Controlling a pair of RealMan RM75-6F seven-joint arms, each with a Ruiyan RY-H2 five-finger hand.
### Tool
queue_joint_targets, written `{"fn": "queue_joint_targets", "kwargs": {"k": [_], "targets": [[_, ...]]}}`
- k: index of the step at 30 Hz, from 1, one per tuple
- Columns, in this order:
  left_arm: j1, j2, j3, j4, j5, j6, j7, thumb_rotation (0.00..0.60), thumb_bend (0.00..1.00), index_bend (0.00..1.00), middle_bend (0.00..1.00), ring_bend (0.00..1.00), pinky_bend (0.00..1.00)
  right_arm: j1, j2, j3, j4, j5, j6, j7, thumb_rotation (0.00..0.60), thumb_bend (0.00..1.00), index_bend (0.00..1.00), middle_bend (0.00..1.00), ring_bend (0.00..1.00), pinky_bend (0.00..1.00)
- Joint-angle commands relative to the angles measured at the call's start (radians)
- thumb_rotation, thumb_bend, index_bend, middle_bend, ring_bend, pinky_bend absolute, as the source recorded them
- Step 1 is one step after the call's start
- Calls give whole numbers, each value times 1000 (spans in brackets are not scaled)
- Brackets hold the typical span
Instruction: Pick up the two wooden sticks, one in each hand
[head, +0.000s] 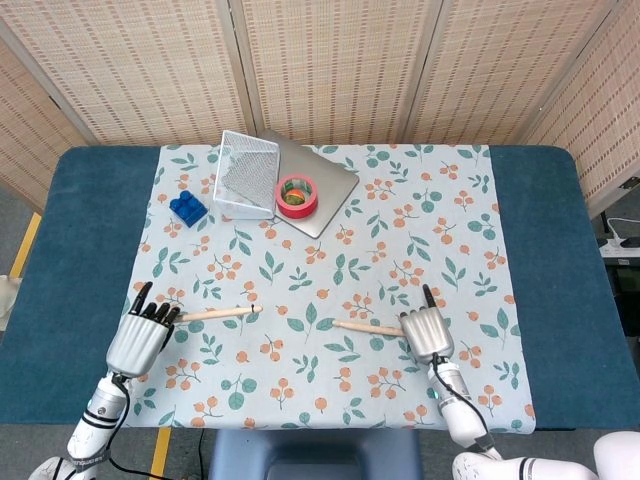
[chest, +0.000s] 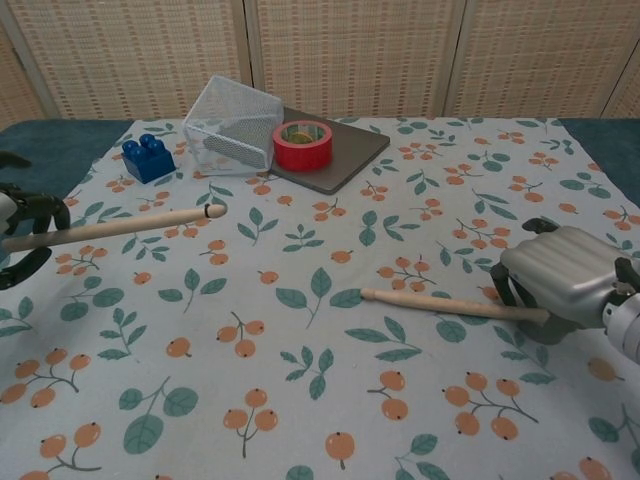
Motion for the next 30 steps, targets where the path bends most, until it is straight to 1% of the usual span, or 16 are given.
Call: {"fn": "queue_joint_targets", "kwargs": {"k": [1,5,9,15,19,22,25,27,30], "targets": [[-1,3,-3,-4,-5,-6,-2,600,591,860,934,561,175,0,5,-8,4,-9,1,12,600,359,961,793,571,65],[-7,18,-14,-35,-28,-37,-26,600,591,860,935,570,176,-1,26,-14,1,-21,-22,70,600,360,961,818,599,109],[-14,49,-33,-79,-56,-63,-48,600,589,860,935,572,177,-4,62,-18,-21,-60,-28,142,600,362,962,835,618,133],[-26,101,-58,-162,-90,-97,-84,600,588,860,936,576,179,-20,127,-28,-78,-174,-6,298,600,367,963,841,625,149],[-34,127,-75,-198,-114,-121,-84,600,589,861,937,576,179,-35,155,-38,-104,-293,38,438,600,367,963,841,625,164],[-42,144,-80,-240,-128,-145,-83,600,590,861,937,577,179,-42,153,-41,-108,-383,75,546,600,368,963,841,625,171],[-51,151,-76,-291,-119,-155,-56,600,589,862,937,578,179,-37,136,-40,-105,-443,92,597,600,367,963,841,625,172],[-59,147,-69,-325,-95,-147,-14,600,589,862,938,582,179,-28,121,-33,-108,-461,89,605,600,367,963,841,625,172],[-71,144,-64,-393,-73,-149,22,600,587,862,939,583,179,-12,97,-22,-104,-481,80,585,600,367,963,841,625,173]]}}
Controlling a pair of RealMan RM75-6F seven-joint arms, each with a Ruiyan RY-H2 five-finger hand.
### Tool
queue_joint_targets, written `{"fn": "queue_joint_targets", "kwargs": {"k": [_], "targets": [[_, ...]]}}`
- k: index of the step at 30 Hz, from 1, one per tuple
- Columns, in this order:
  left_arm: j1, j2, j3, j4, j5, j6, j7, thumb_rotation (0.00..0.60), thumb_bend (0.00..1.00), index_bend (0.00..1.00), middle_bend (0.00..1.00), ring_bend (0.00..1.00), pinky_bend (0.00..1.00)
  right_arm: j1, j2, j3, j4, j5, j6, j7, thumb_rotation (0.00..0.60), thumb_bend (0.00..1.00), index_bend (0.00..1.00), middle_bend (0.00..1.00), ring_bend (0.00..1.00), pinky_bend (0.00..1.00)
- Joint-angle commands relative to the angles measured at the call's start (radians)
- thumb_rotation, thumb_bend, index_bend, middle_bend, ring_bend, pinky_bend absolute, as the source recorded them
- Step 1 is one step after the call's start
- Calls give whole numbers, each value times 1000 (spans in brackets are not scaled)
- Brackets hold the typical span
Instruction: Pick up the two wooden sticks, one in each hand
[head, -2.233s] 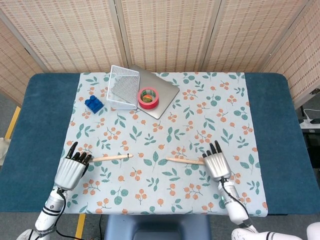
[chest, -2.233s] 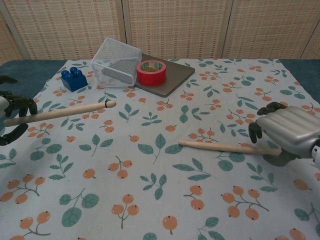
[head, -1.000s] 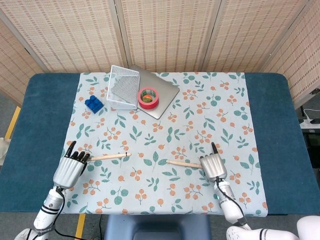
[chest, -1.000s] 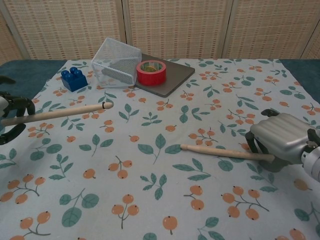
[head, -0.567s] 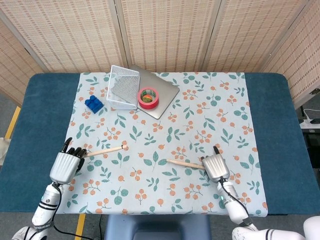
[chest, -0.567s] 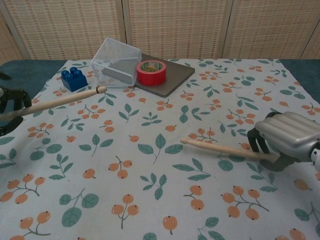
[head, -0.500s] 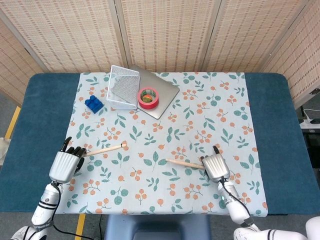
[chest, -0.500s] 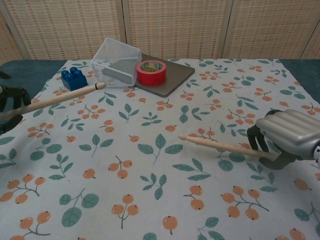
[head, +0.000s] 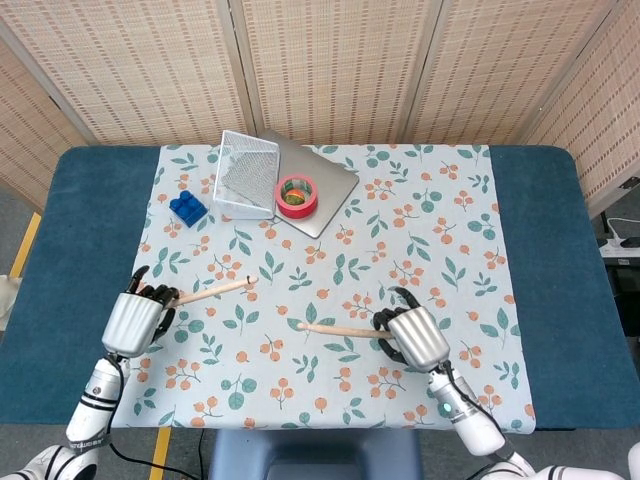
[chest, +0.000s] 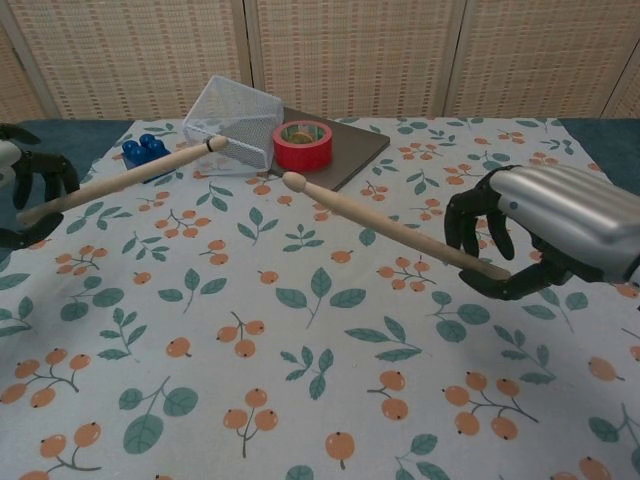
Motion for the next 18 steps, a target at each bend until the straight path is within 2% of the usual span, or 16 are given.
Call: {"fn": "queue_joint_targets", "kwargs": {"k": [1,3,7,11,18], "targets": [[-23,0,7,-108,36,-5,67,600,587,862,940,584,179,21,-31,16,0,-21,-7,-27,600,367,963,841,625,173],[-35,-1,4,-160,47,-12,103,600,587,862,941,585,179,31,-44,31,-10,-10,-22,-46,600,367,963,841,625,173],[-39,-1,2,-184,47,-19,120,600,588,862,944,593,179,35,-49,39,-15,-3,-28,-54,600,367,963,841,625,173],[-52,-16,8,-276,27,-66,153,600,588,862,945,604,179,42,-67,70,-29,22,-26,-90,600,367,963,843,628,173],[-47,-52,33,-300,37,-75,210,600,587,863,945,604,179,39,-65,89,-40,66,-29,-133,600,367,963,847,632,173]]}}
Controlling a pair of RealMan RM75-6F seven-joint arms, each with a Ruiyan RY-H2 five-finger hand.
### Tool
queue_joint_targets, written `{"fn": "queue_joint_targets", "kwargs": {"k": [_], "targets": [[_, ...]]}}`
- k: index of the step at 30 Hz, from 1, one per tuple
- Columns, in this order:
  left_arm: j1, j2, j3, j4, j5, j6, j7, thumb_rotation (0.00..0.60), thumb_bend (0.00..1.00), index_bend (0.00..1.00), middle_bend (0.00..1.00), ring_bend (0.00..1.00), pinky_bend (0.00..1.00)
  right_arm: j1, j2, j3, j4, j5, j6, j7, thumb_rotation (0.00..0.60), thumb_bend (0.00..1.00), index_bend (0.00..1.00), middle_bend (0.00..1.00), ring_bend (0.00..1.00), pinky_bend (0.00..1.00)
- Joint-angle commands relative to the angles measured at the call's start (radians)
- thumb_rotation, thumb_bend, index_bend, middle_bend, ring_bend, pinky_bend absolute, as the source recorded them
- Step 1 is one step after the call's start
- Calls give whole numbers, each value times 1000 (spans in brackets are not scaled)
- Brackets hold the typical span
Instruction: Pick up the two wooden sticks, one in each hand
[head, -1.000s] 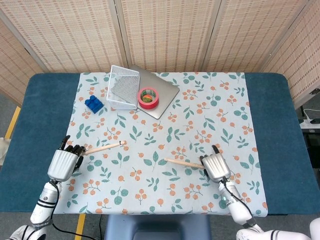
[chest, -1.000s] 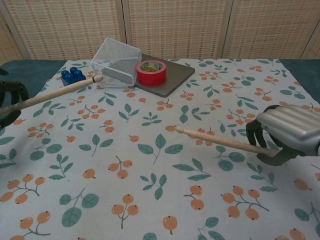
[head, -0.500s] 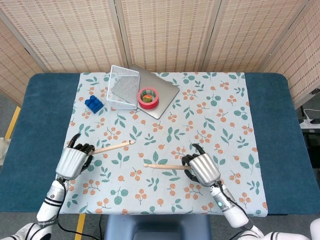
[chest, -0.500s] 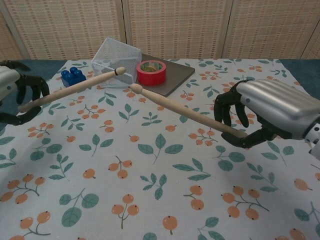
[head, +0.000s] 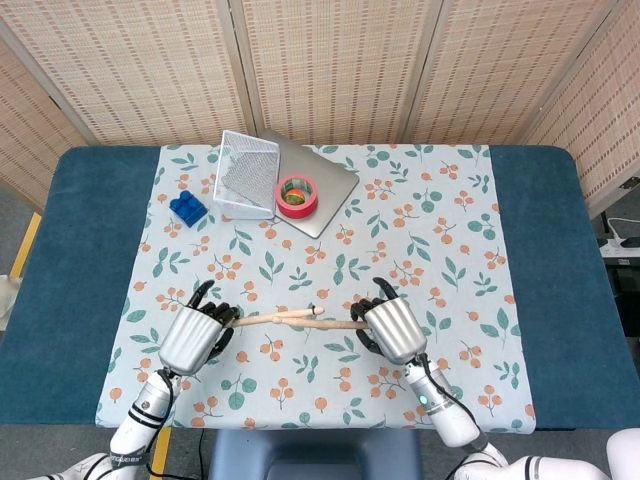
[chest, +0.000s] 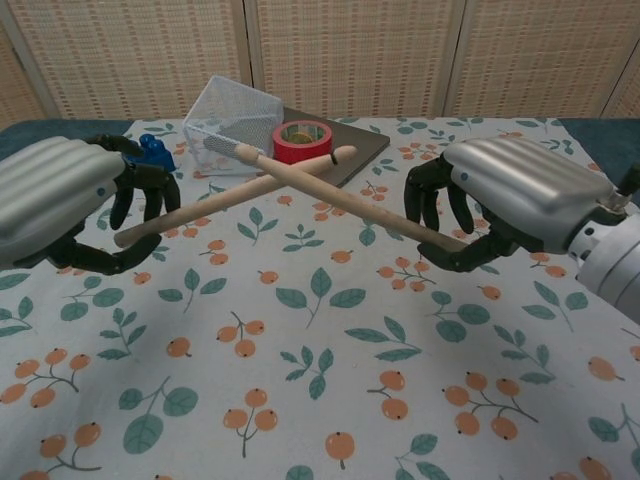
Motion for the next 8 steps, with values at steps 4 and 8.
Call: {"fn": "queue_joint_targets", "kwargs": {"k": [4,8], "targets": [[1,-21,7,-1,7,-2,21,600,587,862,945,604,179,-4,13,0,-13,12,-3,-13,600,367,963,849,635,173],[-1,-26,1,5,3,-6,28,600,588,862,945,604,179,-6,24,-6,-22,10,-3,-20,600,368,963,850,637,173]]}}
